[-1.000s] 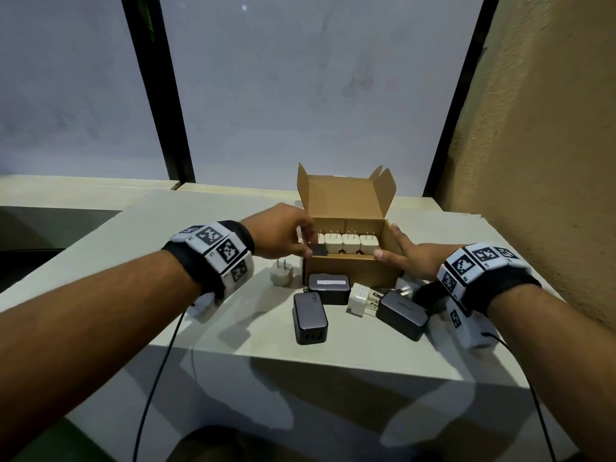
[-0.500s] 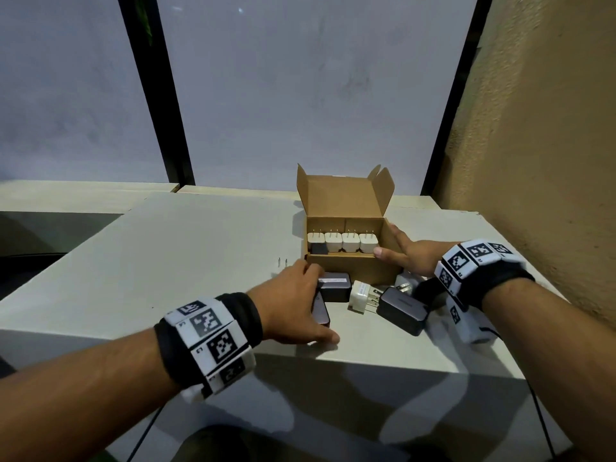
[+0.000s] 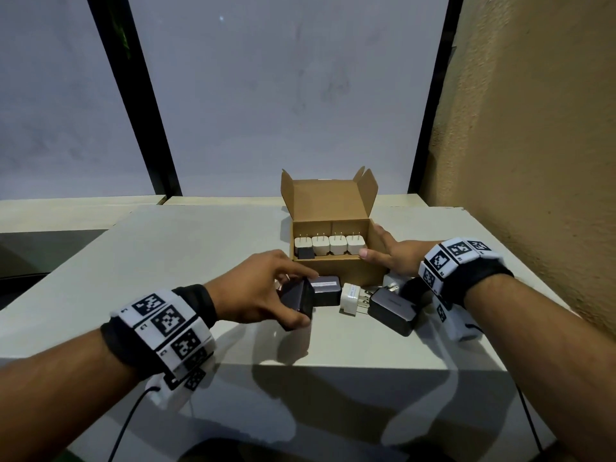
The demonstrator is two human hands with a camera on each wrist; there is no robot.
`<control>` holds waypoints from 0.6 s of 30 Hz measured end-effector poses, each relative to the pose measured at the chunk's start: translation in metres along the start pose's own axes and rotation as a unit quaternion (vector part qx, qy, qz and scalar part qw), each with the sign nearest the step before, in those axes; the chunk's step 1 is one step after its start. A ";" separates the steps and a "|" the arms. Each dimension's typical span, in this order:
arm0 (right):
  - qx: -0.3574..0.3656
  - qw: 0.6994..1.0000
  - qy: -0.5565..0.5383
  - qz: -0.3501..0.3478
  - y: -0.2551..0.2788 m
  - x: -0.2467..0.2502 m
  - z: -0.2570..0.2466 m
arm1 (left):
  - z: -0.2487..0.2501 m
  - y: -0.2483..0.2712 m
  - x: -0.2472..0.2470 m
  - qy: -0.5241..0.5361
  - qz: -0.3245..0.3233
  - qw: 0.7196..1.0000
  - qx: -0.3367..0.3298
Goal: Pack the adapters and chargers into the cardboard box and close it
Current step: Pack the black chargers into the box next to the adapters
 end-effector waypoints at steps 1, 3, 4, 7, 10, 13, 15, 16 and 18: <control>0.000 1.000 -0.001 0.001 -0.001 0.000 0.000 | 0.000 0.000 0.004 0.034 0.010 0.999 -0.005; -0.002 1.000 0.004 0.003 -0.002 -0.001 0.001 | 0.003 -0.001 0.013 0.088 0.035 0.995 -0.014; -0.003 1.000 0.007 0.004 -0.003 -0.001 0.001 | 0.004 -0.001 0.017 0.111 0.049 0.992 -0.018; -0.007 1.000 0.018 0.011 -0.003 0.000 0.003 | 0.008 -0.006 0.023 0.162 0.074 0.984 -0.030; -0.004 1.000 0.023 0.012 -0.002 0.001 0.002 | 0.009 -0.013 0.027 0.142 0.113 0.983 -0.031; -0.001 1.000 0.023 0.007 -0.002 0.001 0.002 | 0.011 -0.021 0.034 0.116 0.159 0.980 -0.018; 0.005 1.000 0.021 0.010 -0.003 0.001 0.002 | 0.015 -0.028 0.039 0.097 0.180 0.979 -0.022; 0.006 1.000 0.019 0.011 -0.004 0.000 0.002 | 0.017 -0.033 0.040 0.087 0.186 0.978 -0.025; 0.011 1.000 0.015 0.013 -0.005 0.000 0.002 | 0.020 -0.044 0.043 0.055 0.193 0.979 -0.022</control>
Point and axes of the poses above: each hand's wrist, its own y-axis away from the middle knuckle, its own x-axis out of the back of the hand, z = x × y, the point moved 8 cm from there along -y, towards the middle knuckle, and after that the axes turned 5 degrees about x, right-handed, at the moved point
